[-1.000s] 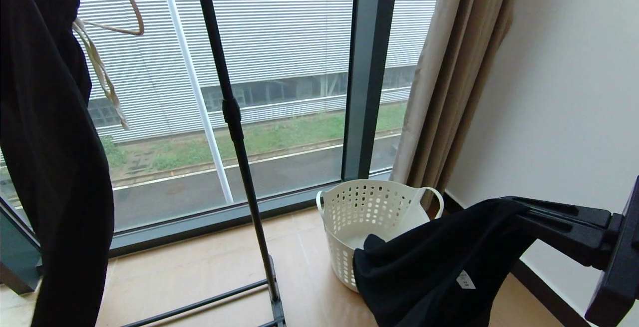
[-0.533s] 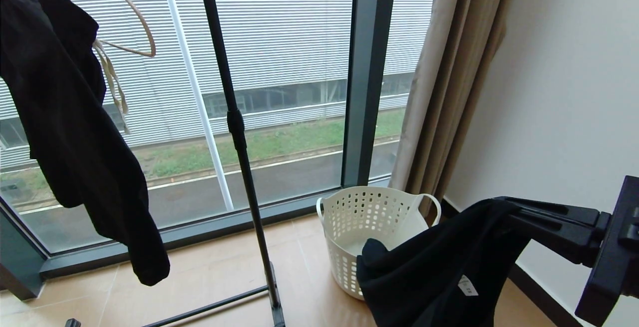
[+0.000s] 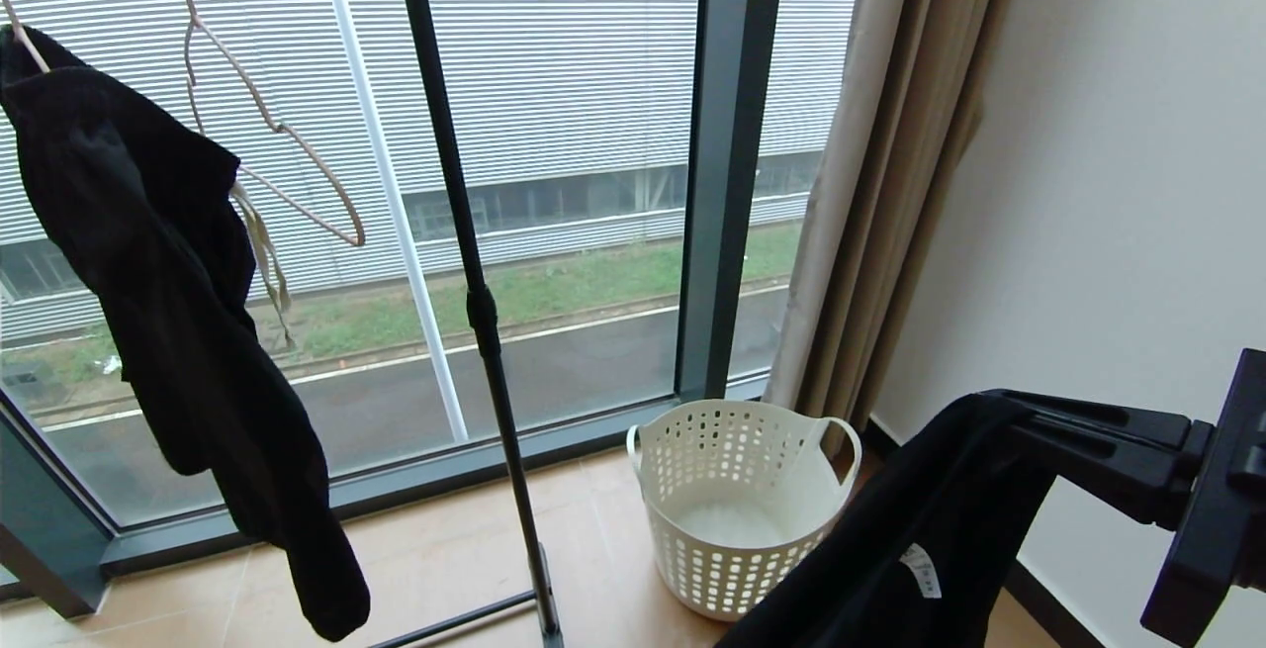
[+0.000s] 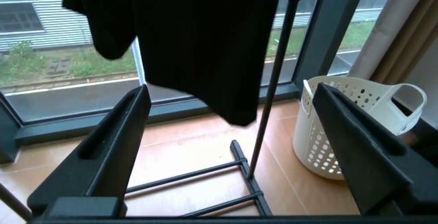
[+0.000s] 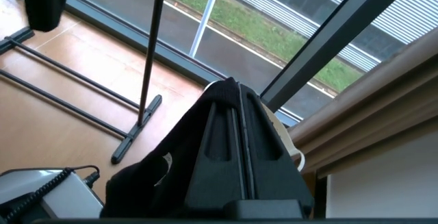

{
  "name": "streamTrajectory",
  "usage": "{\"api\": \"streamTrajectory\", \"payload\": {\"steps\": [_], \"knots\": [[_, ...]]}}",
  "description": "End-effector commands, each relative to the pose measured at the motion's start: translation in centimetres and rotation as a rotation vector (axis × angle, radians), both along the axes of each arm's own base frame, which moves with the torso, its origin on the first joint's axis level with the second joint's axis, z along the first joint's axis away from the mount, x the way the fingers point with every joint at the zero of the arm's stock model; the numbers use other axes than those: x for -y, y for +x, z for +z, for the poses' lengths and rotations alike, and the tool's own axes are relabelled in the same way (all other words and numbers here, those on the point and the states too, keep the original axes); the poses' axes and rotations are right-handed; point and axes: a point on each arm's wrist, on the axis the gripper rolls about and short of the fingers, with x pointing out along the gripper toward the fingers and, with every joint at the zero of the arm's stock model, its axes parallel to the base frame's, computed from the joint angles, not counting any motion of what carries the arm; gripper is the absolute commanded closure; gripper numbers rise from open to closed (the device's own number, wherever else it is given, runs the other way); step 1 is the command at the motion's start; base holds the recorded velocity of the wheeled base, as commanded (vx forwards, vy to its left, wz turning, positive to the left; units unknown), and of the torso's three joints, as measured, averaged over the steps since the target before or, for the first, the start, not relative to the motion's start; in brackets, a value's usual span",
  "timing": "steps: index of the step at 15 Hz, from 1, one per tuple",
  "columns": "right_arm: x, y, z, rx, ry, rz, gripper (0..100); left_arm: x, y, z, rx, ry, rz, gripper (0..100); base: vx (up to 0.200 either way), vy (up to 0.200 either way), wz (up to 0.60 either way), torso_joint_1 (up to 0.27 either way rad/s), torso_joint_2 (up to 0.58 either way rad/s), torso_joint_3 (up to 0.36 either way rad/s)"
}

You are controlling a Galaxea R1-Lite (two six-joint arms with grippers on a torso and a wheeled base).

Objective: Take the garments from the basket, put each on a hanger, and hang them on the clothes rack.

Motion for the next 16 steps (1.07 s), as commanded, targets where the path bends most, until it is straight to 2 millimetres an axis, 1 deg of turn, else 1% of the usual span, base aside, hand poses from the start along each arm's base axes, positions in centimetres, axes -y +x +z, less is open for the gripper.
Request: {"api": "streamTrajectory", "payload": {"steps": [1,8,16], "knots": [[-0.04,0.1,-0.11,-0.004,-0.005,-0.003,100,0.0,0.01,-0.01,-0.002,-0.001,0.001,0,0.0,0.0,0.0,0.139,-0.45,-0.32],[-0.02,0.12,-0.16,-0.005,-0.006,-0.005,100,0.0,0.01,0.01,0.0,-0.002,0.001,0,0.0,0.0,0.0,0.17,-0.48,-0.314],[0.15,0.24,-0.14,-0.004,-0.005,-0.017,100,0.0,0.01,0.01,0.0,-0.002,0.002,0,0.0,0.0,0.0,0.218,-0.53,-0.316]]}}
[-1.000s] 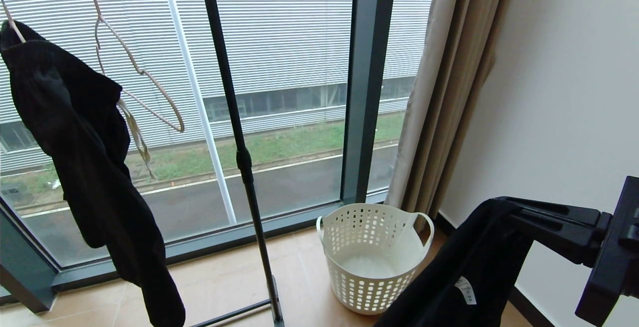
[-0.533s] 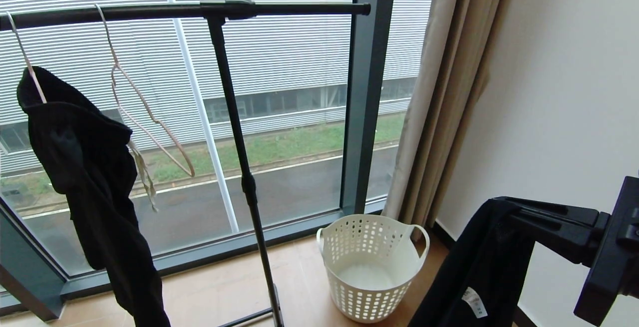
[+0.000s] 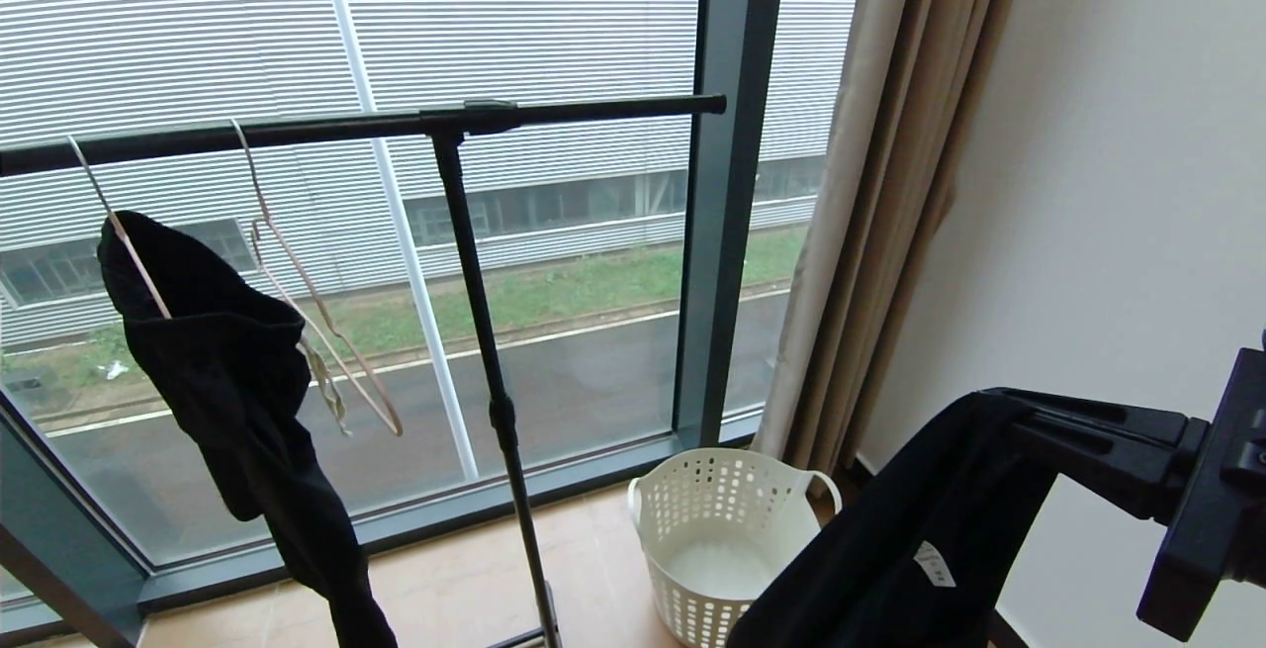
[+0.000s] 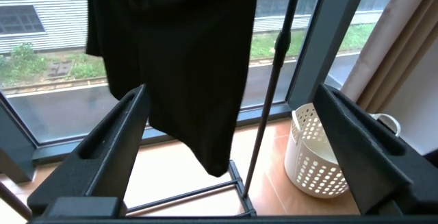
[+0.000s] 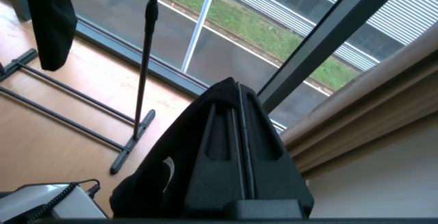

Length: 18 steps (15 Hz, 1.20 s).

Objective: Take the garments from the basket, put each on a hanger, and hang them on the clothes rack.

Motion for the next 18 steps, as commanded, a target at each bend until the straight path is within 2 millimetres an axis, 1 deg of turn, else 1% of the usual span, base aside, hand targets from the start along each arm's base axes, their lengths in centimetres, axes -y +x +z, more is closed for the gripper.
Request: {"api": "streamTrajectory", "payload": {"steps": [1,8,16,18], "knots": [[-0.01,0.05,-0.01,0.0,-0.001,-0.002,100,0.0,0.01,0.01,0.0,0.0,0.001,0,0.0,0.0,0.0,0.237,-0.56,-0.315],[0.0,0.03,-0.14,-0.004,-0.003,-0.001,100,0.0,0.01,0.01,0.0,-0.002,0.001,0,0.0,0.0,0.0,0.244,-0.55,-0.309],[-0.02,0.05,-0.25,-0.007,-0.007,-0.001,100,0.0,0.01,0.01,0.0,-0.002,0.002,0,0.0,0.0,0.0,0.174,-0.38,-0.199],[0.02,0.02,-0.27,-0.006,-0.008,-0.002,100,0.0,0.01,-0.01,-0.002,-0.002,0.002,0,0.0,0.0,0.0,0.095,-0.2,-0.11]]}}
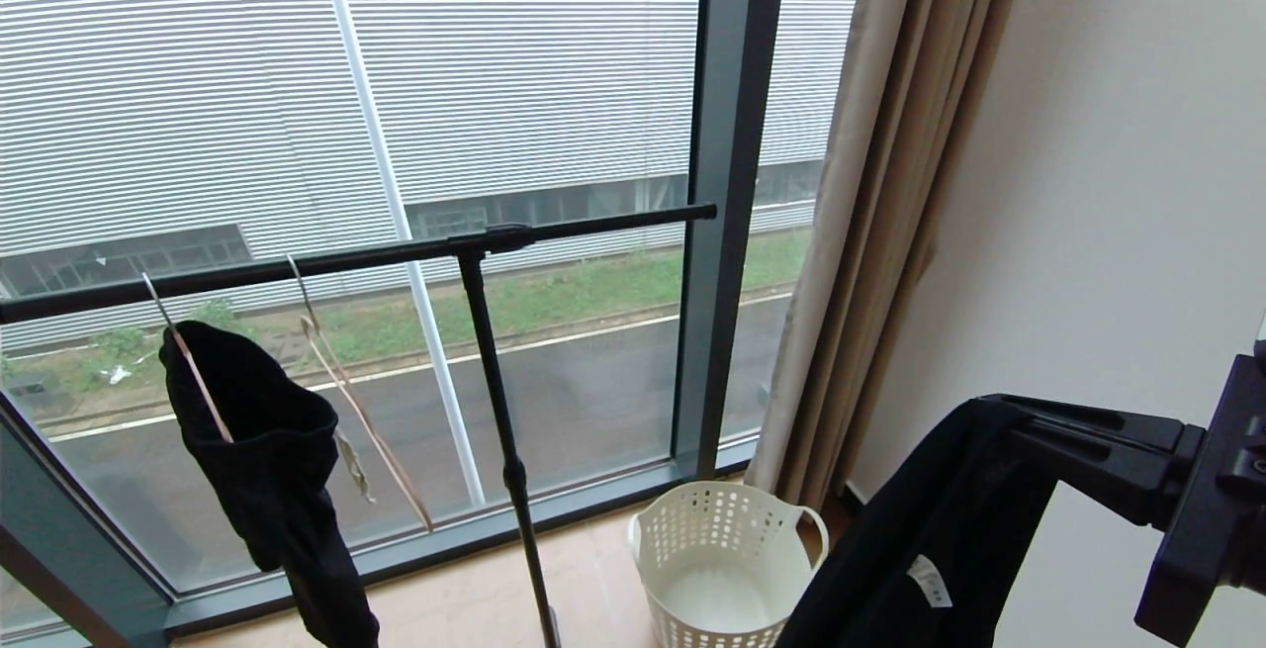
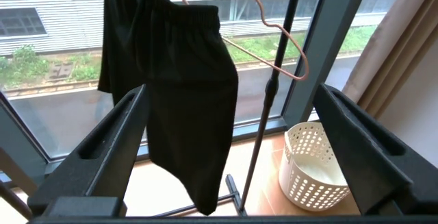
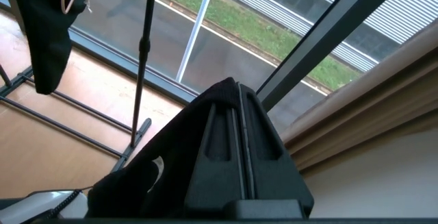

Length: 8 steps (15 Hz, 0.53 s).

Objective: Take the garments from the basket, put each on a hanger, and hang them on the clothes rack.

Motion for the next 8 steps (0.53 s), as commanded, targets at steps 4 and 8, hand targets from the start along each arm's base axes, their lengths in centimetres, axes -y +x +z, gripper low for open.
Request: {"api": "streamTrajectory", "payload": {"steps": [4,8], "knots": [[0.0,0.09,-0.07,-0.003,-0.002,-0.005,100,0.0,0.01,0.0,-0.001,0.001,-0.001,0,0.0,0.0,0.15,0.008,-0.01,-0.006],[0.07,0.05,-0.11,-0.003,-0.002,-0.006,100,0.0,0.01,-0.01,-0.002,0.002,-0.001,0,0.0,0.0,0.6,0.002,0.0,0.002]]}}
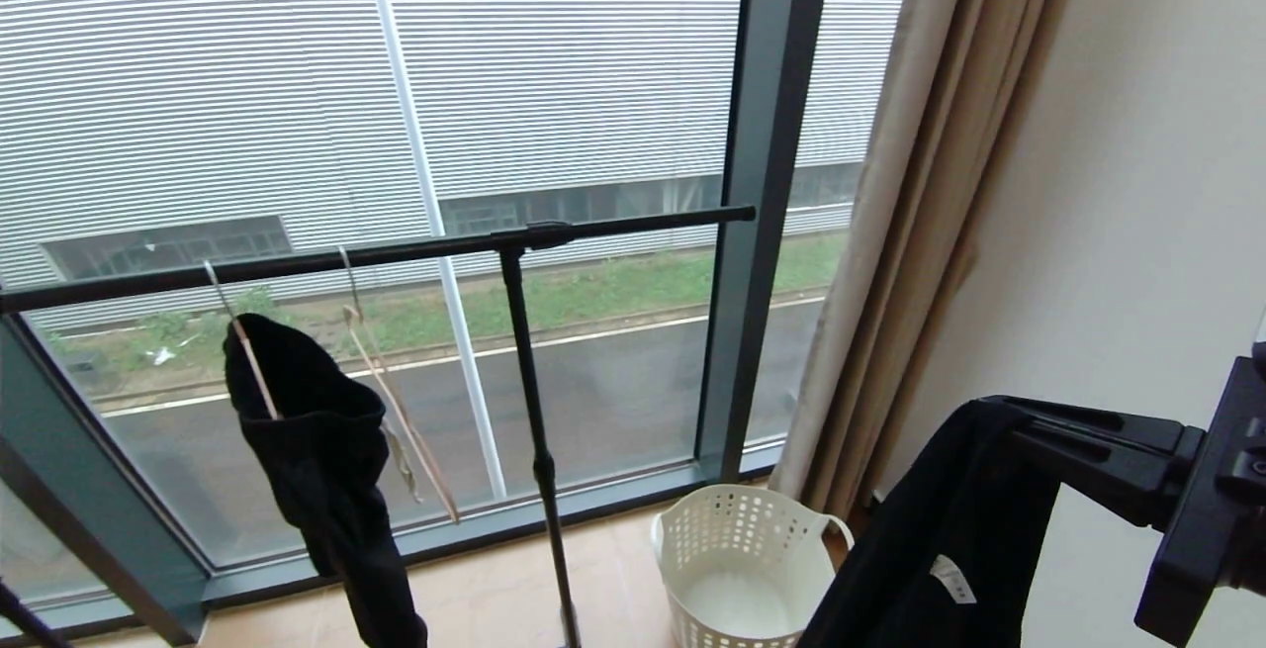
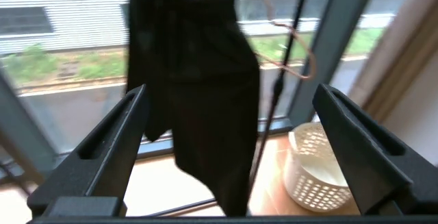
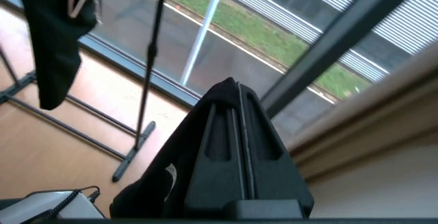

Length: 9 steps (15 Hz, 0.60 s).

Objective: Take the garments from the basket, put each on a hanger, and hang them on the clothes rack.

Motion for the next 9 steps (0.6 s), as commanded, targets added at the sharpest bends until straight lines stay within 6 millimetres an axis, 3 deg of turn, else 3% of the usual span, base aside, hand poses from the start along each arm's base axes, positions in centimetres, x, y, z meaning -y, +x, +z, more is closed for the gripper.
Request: {"api": "streamTrajectory", "payload": {"steps": [1,4,7,9], "knots": [[0.03,-0.02,0.03,0.002,0.001,0.0,100,0.0,0.01,-0.01,-0.002,0.0,0.0,0,0.0,0.0,0.6,0.007,0.0,0.002],[0.0,0.0,0.01,0.0,0.0,0.0,100,0.0,0.01,-0.01,-0.002,-0.001,-0.002,0,0.0,0.0,0.6,0.001,0.0,0.002],[0.05,-0.05,0.05,0.003,0.002,0.0,100,0.01,0.01,-0.01,-0.002,0.0,-0.004,0,0.0,0.0,0.0,0.0,0.0,0.0],[0.05,-0.05,0.05,0.002,0.002,0.001,100,0.01,0.01,-0.01,-0.002,-0.001,-0.003,0,-0.2,0.0,0.0,0.002,0.0,0.0]]}}
